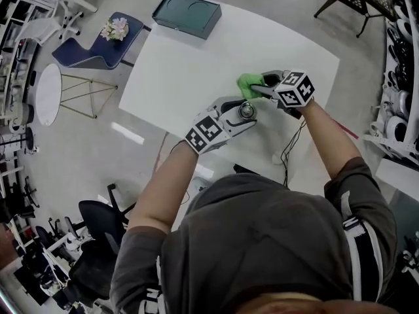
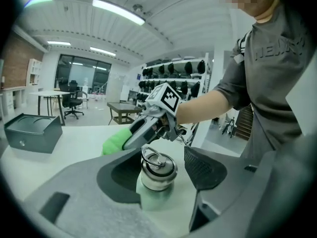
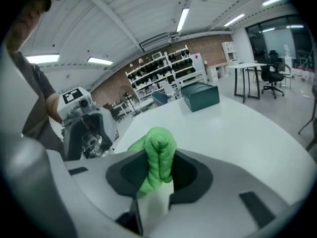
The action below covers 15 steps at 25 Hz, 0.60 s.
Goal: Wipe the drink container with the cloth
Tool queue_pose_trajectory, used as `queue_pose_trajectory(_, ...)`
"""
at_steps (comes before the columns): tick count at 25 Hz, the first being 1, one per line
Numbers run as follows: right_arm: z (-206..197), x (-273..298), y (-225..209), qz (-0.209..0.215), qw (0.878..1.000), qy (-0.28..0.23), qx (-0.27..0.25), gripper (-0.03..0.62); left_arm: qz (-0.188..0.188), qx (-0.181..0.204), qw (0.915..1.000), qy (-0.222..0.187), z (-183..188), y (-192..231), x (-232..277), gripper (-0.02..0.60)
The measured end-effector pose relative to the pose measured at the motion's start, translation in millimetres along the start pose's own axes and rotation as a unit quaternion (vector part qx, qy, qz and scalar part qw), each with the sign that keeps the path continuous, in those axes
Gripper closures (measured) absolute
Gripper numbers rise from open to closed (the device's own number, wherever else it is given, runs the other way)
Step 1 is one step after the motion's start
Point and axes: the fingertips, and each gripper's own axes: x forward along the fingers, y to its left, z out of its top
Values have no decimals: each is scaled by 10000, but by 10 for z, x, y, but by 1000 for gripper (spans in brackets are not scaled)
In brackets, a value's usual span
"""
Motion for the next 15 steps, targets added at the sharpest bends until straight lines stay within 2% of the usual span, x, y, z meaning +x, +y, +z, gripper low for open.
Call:
queue_pose_trajectory(5,431,-426,102,-249,9981,-550,-105,491,356,-98,9981,-497,168,-41,-233,288)
queue_pose_trajectory(8,750,-610,376,-287,9955,-875,-227,491,696,-167,9927,-972,316,-130,-617,288)
queue_pose_trajectory(11,1109,-655,792,-222,9920,-1167,-437,490,1230,-337,9813,-1442,327,-221,-1225,296)
queue_pose_trajectory(15,1489,-537,1482,-37,9876,-1364,-771,491,2039,-488,9610,-1804,130,-469,-2156,366)
